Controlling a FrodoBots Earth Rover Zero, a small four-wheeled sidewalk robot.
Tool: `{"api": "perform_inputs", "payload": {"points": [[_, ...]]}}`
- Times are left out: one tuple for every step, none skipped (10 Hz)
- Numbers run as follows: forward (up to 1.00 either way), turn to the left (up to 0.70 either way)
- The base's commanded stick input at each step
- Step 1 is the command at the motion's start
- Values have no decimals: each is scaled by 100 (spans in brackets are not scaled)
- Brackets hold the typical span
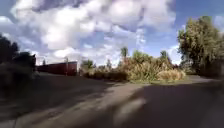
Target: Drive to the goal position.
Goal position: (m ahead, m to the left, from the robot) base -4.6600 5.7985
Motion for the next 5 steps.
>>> {"api": "perform_inputs", "payload": {"points": [[0, 70], [0, 70], [0, 70], [0, 70], [0, 70]]}}
